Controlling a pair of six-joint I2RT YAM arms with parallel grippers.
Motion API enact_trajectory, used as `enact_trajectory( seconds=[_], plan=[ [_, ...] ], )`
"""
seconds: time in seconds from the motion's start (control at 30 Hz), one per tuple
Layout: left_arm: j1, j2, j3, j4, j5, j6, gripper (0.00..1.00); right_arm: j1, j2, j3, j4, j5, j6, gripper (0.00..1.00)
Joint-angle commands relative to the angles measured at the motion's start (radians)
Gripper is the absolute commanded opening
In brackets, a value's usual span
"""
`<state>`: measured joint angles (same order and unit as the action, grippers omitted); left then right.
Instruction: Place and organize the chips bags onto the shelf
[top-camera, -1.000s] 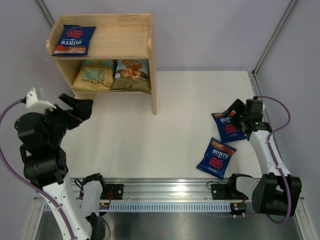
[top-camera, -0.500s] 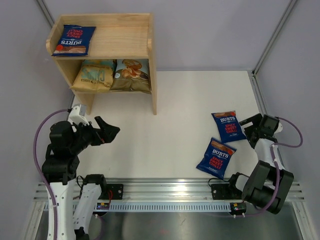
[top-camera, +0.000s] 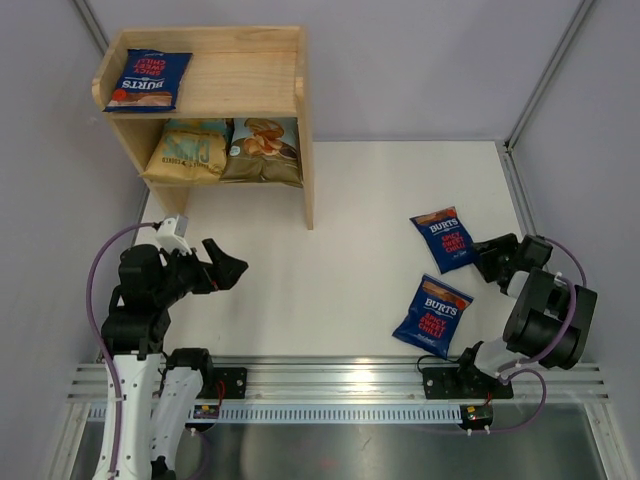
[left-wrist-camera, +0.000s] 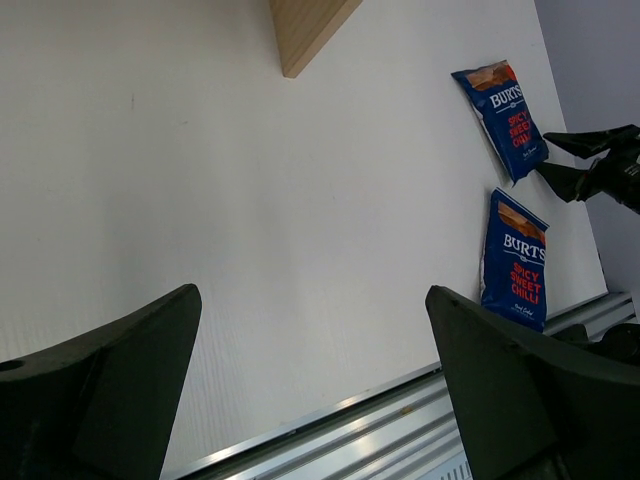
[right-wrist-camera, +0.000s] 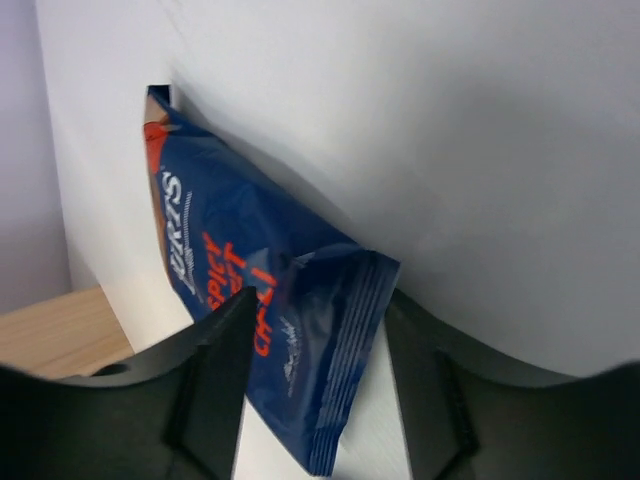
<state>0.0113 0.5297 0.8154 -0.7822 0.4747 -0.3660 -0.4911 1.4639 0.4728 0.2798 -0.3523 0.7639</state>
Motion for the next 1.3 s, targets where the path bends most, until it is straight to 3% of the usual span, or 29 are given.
enact_trajectory(
  seconds=[0.0, 0.43, 0.67, 0.9, 1.27],
  plan=[
    [-0.004, -0.011, 0.001, 0.078, 0.025, 0.015, 0.99, -0.001, 0.07, -0.031, -0.007, -0.036, 0.005, 0.58],
    [-0.005, 0.016, -0.016, 0.101, 0.064, 0.012, 0.99, 0.002, -0.002, -0.04, 0.025, -0.102, -0.032, 0.0],
    [-0.085, 0.117, -0.027, 0.181, 0.179, -0.008, 0.99, 0.184, -0.206, 0.116, -0.241, -0.024, -0.184, 0.0],
    [-0.201, 0.249, -0.093, 0.389, 0.26, -0.105, 0.99, 0.368, -0.277, 0.317, -0.528, -0.05, -0.313, 0.0],
    [-0.355, 0.369, -0.223, 0.817, 0.315, -0.351, 0.99, 0.487, -0.37, 0.469, -0.61, -0.398, -0.315, 0.0]
  ],
)
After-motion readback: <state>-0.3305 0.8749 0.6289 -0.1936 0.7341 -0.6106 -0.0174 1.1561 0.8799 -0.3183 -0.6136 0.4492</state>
